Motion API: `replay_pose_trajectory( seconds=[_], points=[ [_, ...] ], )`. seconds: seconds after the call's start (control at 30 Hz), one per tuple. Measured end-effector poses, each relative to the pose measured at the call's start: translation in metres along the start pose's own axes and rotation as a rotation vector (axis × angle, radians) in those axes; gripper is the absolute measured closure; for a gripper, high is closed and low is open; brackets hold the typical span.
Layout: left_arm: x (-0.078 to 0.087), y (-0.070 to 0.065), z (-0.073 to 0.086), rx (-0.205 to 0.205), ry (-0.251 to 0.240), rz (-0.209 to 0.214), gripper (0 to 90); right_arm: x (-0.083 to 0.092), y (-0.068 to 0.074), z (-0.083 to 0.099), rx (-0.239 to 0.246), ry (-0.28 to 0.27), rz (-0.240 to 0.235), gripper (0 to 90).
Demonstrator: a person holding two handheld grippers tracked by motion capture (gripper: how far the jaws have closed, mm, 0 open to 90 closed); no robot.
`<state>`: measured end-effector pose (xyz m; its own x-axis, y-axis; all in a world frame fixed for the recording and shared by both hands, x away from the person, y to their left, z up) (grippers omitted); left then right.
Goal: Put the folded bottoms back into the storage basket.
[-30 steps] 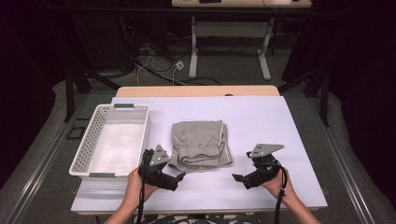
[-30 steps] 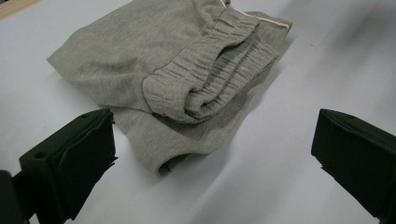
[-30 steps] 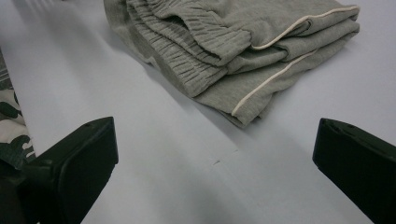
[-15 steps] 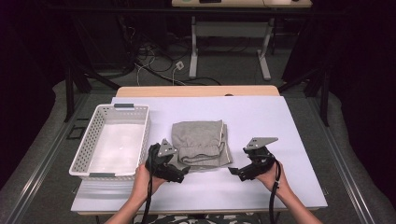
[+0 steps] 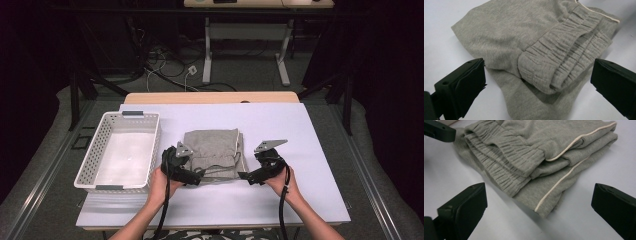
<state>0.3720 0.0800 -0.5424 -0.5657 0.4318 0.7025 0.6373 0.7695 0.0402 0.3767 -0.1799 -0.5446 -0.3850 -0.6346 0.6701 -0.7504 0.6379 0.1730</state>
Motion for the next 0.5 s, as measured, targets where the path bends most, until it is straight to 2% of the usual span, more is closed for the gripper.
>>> replay_pose_trajectory(
  seconds=[0.3,0.5],
  points=[
    [-0.014,0.005,-0.008,0.037,0.008,0.011,0.0,-0.013,-0.007,-0.007,-0.015,0.018,0.020,0.4],
    [-0.027,0.010,-0.011,0.057,0.030,0.013,0.0,-0.024,-0.012,-0.012,-0.052,0.025,0.014,0.6]
  ],
)
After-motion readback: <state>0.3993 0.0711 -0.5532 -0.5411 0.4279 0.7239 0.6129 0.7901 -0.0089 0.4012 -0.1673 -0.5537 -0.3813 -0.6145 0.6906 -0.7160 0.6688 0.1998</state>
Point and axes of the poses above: each handheld gripper's, and its own axes: x roughly backward along the jaws, z roughly out of its underside, y roughly to its left, the point moved 4 cm from there along -x, roughly forward along the jaws, and after that the axes turned 4 degrees about -z, right-handed, at the moved point
